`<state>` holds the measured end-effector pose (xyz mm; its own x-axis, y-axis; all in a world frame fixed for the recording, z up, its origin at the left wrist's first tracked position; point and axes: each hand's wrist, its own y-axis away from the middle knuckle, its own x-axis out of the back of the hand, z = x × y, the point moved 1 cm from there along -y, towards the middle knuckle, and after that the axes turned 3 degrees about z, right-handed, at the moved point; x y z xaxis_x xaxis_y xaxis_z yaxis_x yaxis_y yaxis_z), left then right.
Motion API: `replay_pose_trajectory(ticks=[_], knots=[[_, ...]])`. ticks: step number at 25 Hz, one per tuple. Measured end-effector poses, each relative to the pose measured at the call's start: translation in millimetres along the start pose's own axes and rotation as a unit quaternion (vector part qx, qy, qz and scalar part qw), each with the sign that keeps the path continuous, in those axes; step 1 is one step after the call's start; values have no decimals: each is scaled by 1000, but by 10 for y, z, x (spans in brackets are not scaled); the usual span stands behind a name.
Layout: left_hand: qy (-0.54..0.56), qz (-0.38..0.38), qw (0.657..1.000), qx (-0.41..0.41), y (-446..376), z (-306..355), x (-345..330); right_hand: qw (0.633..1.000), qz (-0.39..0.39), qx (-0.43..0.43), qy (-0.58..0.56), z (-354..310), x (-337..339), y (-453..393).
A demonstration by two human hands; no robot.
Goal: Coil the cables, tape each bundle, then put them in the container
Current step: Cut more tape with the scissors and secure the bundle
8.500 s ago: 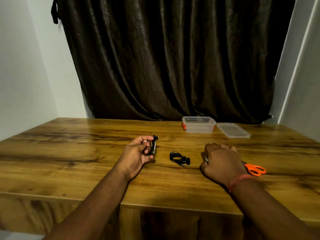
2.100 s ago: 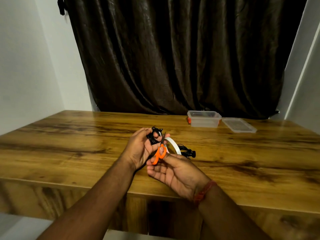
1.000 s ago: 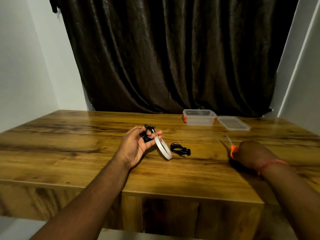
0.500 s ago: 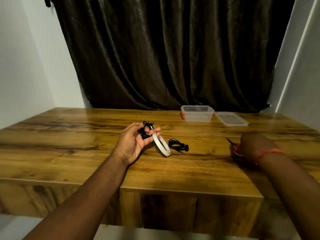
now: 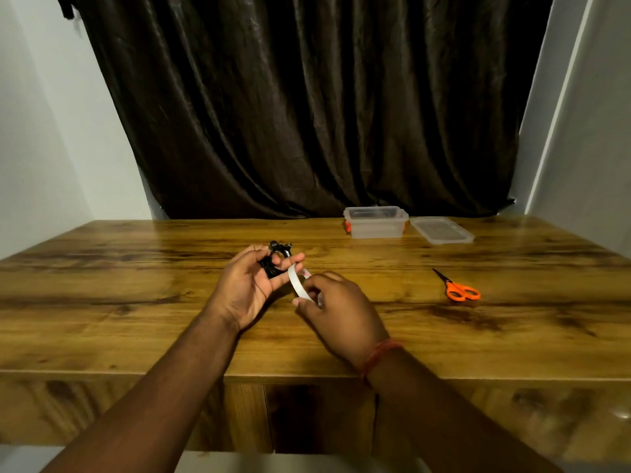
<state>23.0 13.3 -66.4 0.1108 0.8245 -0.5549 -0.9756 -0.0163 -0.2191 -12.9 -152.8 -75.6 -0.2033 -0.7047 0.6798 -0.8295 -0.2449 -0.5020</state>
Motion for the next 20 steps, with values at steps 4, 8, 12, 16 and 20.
replay_pose_trajectory(ticks=[4, 8, 12, 16, 20], knots=[[2, -2, 1000, -4, 13, 20, -28, 998, 21, -4, -66, 17, -26, -10], [-12, 0, 1000, -1, 31, 42, -20, 998, 45, 34, 25, 194, 359, 56], [-44, 5, 999, 3, 42, 47, 0, 973, 48, 37, 223, 682, 811, 88], [-55, 2, 998, 11, 28, 43, 9, 953, 7, 15, 301, 1024, 925, 65], [-62, -11, 998, 24, 31, 22, 6, 952, 3, -19, 305, 1157, 842, 16]])
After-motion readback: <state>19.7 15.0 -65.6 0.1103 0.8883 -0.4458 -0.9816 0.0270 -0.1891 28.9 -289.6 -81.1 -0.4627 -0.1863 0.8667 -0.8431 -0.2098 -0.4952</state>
